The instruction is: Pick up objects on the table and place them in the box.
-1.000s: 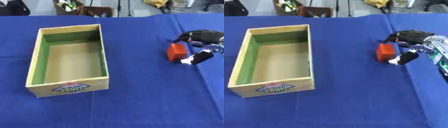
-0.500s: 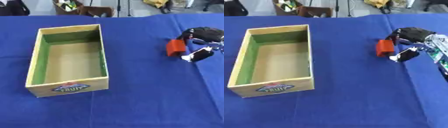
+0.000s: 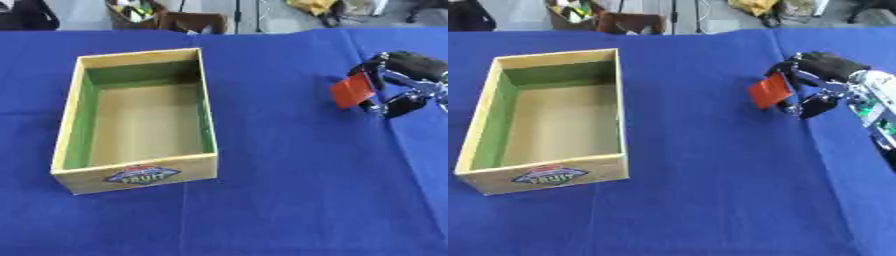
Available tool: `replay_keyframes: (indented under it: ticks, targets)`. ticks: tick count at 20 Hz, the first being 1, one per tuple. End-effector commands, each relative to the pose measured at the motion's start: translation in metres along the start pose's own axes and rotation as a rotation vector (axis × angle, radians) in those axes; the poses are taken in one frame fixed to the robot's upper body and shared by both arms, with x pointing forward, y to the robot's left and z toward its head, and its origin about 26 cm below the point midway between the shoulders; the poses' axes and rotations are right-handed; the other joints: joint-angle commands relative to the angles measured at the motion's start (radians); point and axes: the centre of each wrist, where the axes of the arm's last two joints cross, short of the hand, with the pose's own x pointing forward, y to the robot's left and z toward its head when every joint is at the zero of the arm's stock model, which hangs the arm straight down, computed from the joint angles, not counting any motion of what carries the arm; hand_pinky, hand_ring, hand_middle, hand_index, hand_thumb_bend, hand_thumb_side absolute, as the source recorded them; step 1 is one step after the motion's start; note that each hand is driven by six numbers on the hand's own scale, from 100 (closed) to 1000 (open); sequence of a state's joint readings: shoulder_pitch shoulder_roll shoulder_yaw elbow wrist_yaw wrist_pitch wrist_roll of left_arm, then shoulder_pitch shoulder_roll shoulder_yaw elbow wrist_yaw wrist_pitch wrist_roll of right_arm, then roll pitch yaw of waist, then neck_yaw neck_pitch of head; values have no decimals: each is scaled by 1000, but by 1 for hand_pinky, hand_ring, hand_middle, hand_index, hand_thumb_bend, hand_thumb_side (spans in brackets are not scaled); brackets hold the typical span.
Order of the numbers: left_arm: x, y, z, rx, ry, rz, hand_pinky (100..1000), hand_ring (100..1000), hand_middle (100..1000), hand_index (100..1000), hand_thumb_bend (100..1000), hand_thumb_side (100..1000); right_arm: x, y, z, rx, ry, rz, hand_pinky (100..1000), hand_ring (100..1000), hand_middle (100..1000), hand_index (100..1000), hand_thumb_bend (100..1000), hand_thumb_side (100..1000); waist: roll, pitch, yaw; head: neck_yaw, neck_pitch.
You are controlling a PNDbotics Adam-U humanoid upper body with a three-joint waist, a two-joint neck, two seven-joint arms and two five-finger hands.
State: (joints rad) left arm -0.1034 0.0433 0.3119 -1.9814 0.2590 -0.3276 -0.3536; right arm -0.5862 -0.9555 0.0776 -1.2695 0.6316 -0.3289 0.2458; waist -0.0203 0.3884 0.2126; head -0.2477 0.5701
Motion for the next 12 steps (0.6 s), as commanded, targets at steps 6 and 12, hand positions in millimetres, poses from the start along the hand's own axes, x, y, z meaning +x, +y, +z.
replay_keyframes:
  ticks: [6, 12]
  targets:
    - [6, 3, -5, -16, -15, -16, 209, 229, 331, 485, 100, 935, 20, -55, 3, -153, -73, -107, 758, 739, 154, 142, 100, 105, -5, -31, -2, 2, -1]
    - [7, 4, -6, -16, -12, -18, 210, 228, 332, 485, 100, 936, 50, -83, 0, -236, -164, -170, 755, 720, 135, 130, 100, 103, -11, -40, -1, 1, 2]
